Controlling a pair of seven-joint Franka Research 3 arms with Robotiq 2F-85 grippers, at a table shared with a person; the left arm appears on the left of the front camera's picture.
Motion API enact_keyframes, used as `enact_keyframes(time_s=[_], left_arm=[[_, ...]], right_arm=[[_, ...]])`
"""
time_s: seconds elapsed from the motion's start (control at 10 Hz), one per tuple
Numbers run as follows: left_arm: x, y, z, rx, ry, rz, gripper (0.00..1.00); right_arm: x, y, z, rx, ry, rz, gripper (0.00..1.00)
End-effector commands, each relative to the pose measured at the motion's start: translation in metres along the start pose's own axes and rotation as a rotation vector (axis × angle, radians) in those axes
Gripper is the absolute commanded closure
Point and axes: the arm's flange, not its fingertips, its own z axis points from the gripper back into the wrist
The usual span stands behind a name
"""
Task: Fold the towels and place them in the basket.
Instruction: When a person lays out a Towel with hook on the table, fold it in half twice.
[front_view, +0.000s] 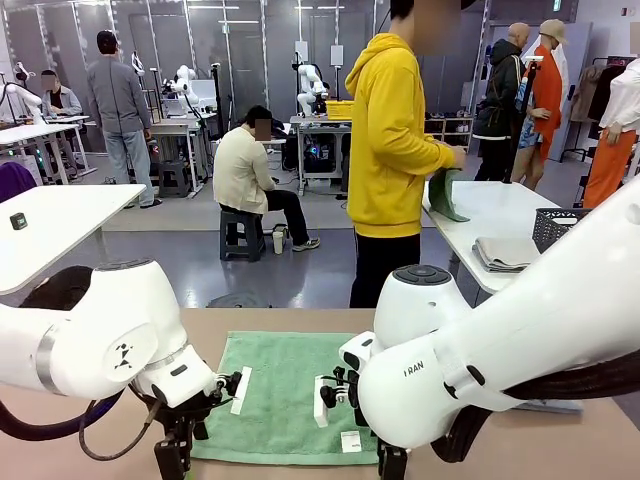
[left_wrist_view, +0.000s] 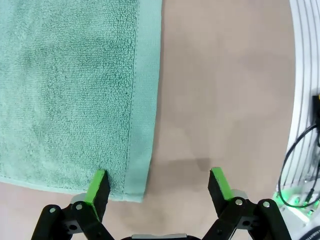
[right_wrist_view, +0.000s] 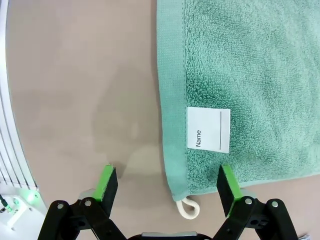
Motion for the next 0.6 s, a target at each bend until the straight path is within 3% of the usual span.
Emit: enact_keyframes(time_s=[0.0, 0.3, 0.4, 0.5], left_arm=[[0.0004, 0.0049, 0.0000, 0.014, 0.005, -0.018, 0.00], [0.0001, 0.0041, -0.0040, 0.008, 0.012, -0.019, 0.00], [0.0013, 0.0040, -0.0049, 0.003, 0.019, -0.016, 0.08], [0.0007, 0.0030, -0.0050, 0.008, 0.019, -0.014, 0.37]], right_arm=[[-0.0078, 0.0042, -0.0060, 0.005, -0.026, 0.015, 0.00], [-0.0072, 0.0033, -0.0087, -0.001, -0.018, 0.009, 0.00], [-0.0075, 0.0013, -0.0078, -0.003, -0.031, -0.002, 0.00], [-0.0073, 0.0007, -0.0060, -0.009, -0.048, -0.011, 0.00]])
